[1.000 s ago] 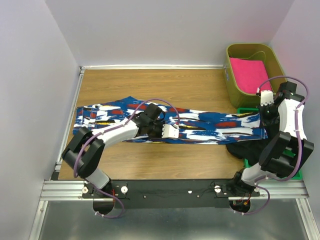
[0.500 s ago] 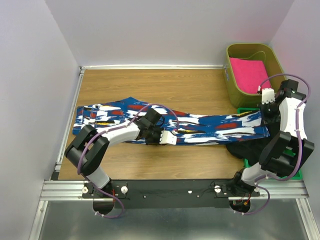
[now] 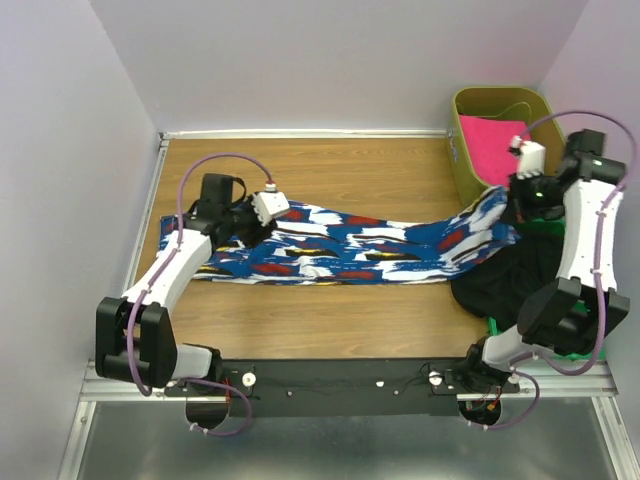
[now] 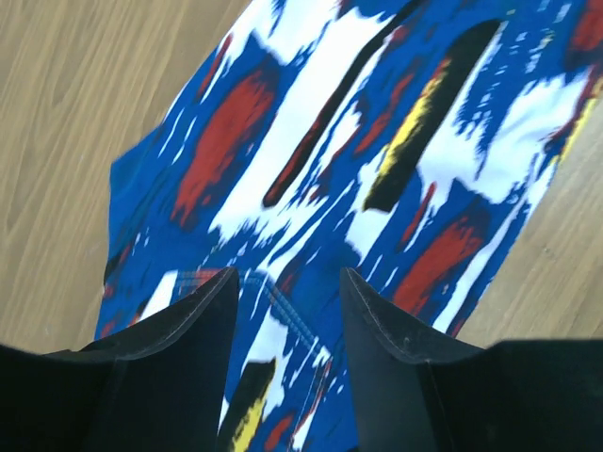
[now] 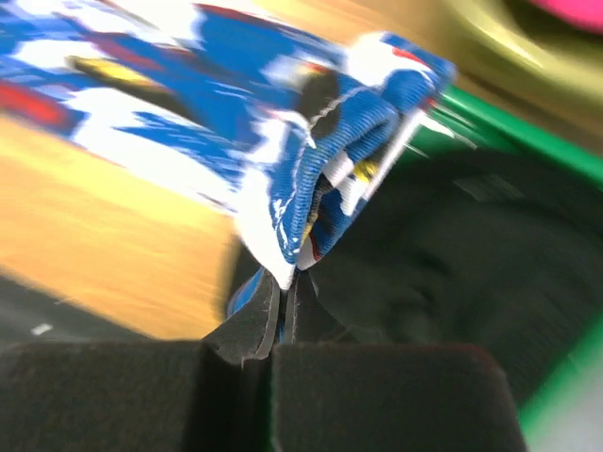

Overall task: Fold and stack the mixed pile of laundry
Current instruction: Fold the trousers at the center of the board.

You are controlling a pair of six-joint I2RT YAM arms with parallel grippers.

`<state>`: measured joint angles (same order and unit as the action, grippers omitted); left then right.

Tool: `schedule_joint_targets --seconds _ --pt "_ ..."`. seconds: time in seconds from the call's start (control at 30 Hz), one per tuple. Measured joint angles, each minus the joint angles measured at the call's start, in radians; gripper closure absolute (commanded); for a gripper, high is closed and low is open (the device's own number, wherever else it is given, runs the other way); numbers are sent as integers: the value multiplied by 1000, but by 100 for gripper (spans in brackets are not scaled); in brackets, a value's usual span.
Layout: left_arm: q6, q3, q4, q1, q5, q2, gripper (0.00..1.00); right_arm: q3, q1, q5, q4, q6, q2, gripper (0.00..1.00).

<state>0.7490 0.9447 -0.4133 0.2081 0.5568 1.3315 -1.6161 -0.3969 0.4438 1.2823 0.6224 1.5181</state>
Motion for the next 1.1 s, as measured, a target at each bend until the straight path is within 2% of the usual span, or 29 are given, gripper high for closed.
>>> schedule_joint_targets --seconds 0.13,0.33,0.37,0.47,0.57,0.67,0.77,0.9,1.0,1.1 --pt "-29 0 -7 -127 28 6 44 46 219 109 -37 -99 -2 99" --pt "-43 5 -47 -295 66 18 44 104 602 181 -263 -354 56 99" --pt "-43 5 -50 -318 66 18 44 103 636 177 -289 -375 71 99" --pt "-42 7 -66 -366 65 18 44 86 842 148 -435 -468 209 99" --pt "-38 8 -86 -411 62 18 44 47 966 93 -533 -527 381 99" --pt "-18 8 -109 -464 54 19 44 -31 1033 31 -575 -567 576 99" --pt "9 10 -133 -509 45 28 44 -41 1040 12 -602 -600 666 99" --pt "42 10 -159 -540 28 50 44 16 1031 -13 -654 -591 632 99" --pt "60 10 -166 -547 22 57 46 126 1020 -21 -725 -547 566 99" --pt "79 10 -169 -547 16 59 48 227 970 -32 -727 -478 491 99"
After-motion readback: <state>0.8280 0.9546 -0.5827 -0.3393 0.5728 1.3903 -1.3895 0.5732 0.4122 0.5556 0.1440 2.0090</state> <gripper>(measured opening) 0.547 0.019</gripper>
